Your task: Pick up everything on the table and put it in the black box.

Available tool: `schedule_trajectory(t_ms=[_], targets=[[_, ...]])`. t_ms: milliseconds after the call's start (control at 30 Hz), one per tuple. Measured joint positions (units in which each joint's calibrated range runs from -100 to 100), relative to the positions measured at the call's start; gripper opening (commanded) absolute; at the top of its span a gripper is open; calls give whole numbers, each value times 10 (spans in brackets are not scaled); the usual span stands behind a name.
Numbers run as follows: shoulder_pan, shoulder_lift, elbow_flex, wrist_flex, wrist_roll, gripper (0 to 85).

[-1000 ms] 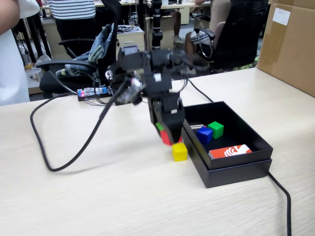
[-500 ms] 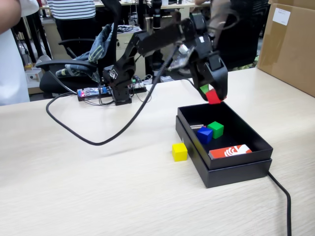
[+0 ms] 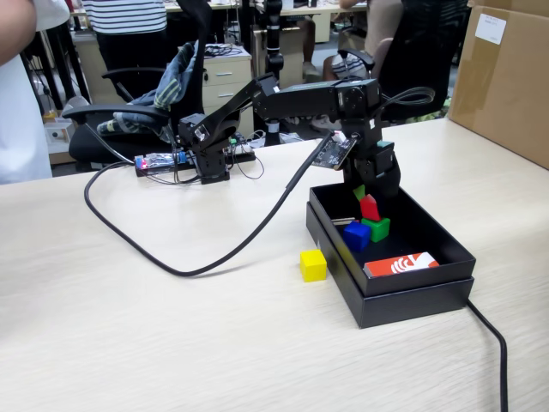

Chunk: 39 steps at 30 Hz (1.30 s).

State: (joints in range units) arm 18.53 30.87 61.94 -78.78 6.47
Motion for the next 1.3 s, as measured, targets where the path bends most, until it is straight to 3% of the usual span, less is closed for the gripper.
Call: schedule_trajectory(t_ms=[233,467,667,933,1167,1300], targets=[[-12,-92,-18,-3,0,396],[-76,-291,-80,-4,4,451],[-126,-300,-180,-5,2,467],[-128,-118,-172,-5,4,468],[-121,31,-45,-5,7,460],[-118,82,-26,-5,8,388]])
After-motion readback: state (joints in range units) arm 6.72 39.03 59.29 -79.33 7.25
